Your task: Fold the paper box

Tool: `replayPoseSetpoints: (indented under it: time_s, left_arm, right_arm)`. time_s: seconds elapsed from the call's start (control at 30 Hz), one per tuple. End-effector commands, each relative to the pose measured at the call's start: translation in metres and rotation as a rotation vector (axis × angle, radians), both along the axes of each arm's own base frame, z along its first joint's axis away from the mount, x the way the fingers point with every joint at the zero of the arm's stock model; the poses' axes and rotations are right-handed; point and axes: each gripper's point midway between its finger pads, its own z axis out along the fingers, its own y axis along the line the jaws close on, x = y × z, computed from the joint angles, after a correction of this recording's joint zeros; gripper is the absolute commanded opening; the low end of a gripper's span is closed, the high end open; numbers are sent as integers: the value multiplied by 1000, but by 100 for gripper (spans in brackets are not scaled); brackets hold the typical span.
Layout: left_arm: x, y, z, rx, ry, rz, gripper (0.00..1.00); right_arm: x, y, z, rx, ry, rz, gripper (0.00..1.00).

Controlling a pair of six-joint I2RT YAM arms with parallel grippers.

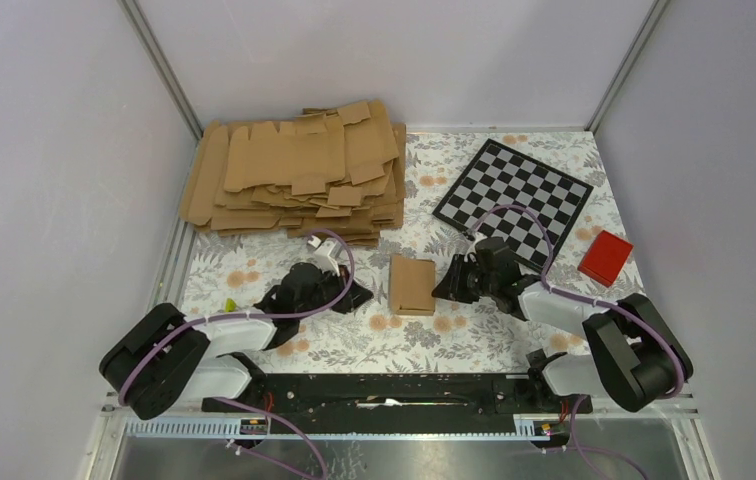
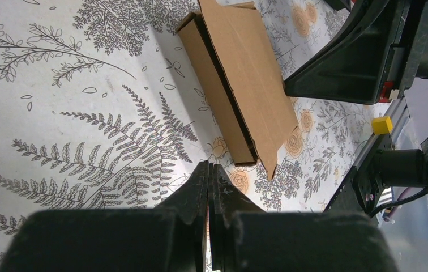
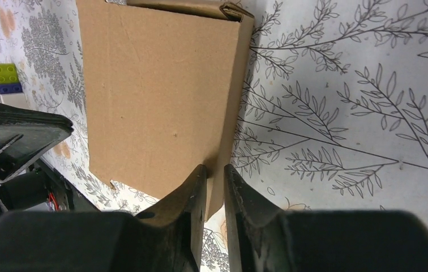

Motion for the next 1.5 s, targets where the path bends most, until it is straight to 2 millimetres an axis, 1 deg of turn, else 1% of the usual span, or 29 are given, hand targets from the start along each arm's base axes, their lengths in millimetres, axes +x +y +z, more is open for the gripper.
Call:
replayPoseSetpoints:
  time_s: [0.0,0.07,0.17,0.3,0.5,0.6,0.73,0.87,0.97,1.1,1.2,1.33,1.4,1.47]
  left_arm:
    - [11,-13,16,-30,-48,-29,0]
    - [14,-13,8,-4,-25,-24,0]
    - [19,-13,-2,36,12,-5,0]
    - [24,-17,-17,64,80,28,0]
    - [35,-30,-43,108,199,97,0]
    - [35,-39,-44,104,201,100,0]
    - [34,-48,-46,106,200,92,0]
    - [36,-51,-48,96,205,94,0]
    - [36,-54,-38,51,180,86,0]
    - [30,-73,-18,-43,181,5,0]
    - [26,-85,5,-142,166,-49,0]
    - [21,-98,37,-231,122,-113,0]
    - [16,-106,49,-248,98,-151,0]
    - [13,-112,56,-261,85,-173,0]
  right_arm:
    - [10,8,5,21,-26,25,24]
    - [9,7,0,5,-10,28,22]
    - [7,2,-13,-40,29,21,16]
    - [3,-2,-25,-60,63,24,13]
    - [3,-5,-28,-63,72,22,12]
    - [3,-7,-28,-63,71,19,12]
    - [2,-11,-34,-77,80,21,11]
    - [5,-11,-34,-81,80,16,10]
    - [6,-14,-34,-91,77,5,10]
    - [7,-16,-33,-103,68,2,9]
    - [8,-18,-32,-117,64,1,9]
    - [9,-21,-28,-130,44,-3,9]
    - [9,-22,-24,-130,32,-4,9]
    - [10,-22,-22,-130,24,-4,9]
